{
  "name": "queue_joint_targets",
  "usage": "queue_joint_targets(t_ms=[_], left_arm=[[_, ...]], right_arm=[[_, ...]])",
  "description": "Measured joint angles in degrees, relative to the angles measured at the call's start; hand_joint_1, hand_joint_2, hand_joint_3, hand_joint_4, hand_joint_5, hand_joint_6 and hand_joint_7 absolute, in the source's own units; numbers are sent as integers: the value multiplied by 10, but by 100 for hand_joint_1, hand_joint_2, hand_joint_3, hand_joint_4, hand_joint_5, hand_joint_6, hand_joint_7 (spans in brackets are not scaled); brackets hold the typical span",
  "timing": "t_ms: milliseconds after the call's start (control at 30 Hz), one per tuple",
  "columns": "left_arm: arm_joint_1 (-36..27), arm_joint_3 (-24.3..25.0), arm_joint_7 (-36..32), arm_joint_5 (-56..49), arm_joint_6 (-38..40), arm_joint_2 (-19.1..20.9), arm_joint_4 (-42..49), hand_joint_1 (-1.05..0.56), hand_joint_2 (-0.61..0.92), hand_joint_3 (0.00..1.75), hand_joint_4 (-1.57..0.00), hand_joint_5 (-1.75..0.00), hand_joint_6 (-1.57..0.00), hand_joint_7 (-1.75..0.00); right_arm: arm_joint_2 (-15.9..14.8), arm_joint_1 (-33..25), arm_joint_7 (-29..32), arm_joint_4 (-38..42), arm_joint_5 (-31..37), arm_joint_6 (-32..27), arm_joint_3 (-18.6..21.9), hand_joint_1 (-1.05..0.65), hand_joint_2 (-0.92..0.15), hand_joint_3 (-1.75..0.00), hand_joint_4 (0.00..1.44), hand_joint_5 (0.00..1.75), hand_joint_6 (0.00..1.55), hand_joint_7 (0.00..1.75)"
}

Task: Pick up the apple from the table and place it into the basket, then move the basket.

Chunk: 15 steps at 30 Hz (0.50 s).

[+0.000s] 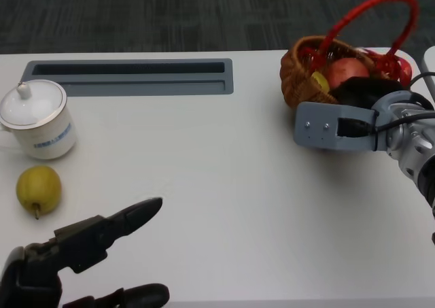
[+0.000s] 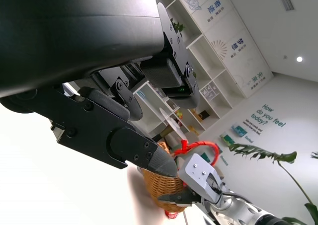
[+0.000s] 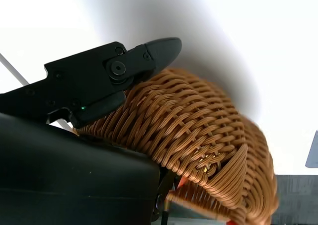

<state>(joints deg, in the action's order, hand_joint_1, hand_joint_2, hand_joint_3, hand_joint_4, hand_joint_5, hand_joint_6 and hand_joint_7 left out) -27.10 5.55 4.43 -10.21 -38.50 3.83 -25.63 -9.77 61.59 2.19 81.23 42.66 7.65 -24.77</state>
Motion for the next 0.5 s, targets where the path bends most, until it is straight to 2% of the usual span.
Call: queue_joint_targets(t_ms=[100, 200, 500], left_arm=[[21, 0, 0, 2, 8, 5, 9, -45, 78, 0, -91, -1, -80, -1], [37, 1, 0, 3, 13, 10, 14, -45, 77, 0, -92, -1, -81, -1], [66, -3, 0, -1, 14, 11, 27, -45, 77, 0, -92, 0, -81, 0]], right_arm=[[0, 1, -10, -1, 0, 10, 0, -86, -79, -1, 32, 0, 35, 0], [1, 2, -20, -1, 0, 16, -1, -93, -81, -1, 27, 1, 30, 0], [-11, 20, -22, -2, -3, 48, 6, -85, -80, 0, 45, 3, 51, 4]])
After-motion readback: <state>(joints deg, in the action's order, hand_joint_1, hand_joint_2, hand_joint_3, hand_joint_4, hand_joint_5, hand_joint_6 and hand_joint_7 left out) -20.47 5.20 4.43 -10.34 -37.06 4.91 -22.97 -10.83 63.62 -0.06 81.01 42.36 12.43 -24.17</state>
